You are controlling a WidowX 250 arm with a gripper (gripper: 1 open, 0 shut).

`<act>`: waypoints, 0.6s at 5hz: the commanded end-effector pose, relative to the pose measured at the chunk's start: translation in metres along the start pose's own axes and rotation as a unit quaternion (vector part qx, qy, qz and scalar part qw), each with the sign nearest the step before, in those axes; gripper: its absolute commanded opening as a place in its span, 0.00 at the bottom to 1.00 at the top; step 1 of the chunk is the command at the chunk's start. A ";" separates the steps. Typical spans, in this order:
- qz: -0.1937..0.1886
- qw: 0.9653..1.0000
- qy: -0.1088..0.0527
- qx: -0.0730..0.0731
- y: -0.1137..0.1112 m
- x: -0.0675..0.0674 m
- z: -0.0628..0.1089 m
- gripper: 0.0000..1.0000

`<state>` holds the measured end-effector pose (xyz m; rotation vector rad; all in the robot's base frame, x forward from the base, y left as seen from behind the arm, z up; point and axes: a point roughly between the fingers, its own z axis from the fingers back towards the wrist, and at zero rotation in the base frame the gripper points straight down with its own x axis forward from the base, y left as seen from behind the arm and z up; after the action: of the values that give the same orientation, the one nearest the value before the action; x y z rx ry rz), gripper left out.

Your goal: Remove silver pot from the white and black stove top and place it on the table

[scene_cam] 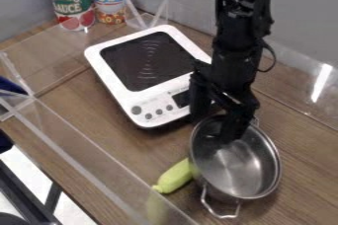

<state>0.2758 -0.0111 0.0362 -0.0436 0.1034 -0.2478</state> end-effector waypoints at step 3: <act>0.017 1.000 -0.023 0.000 0.006 -0.008 0.017 0.00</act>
<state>0.2630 -0.0085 0.0336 -0.0535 0.1375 -0.2347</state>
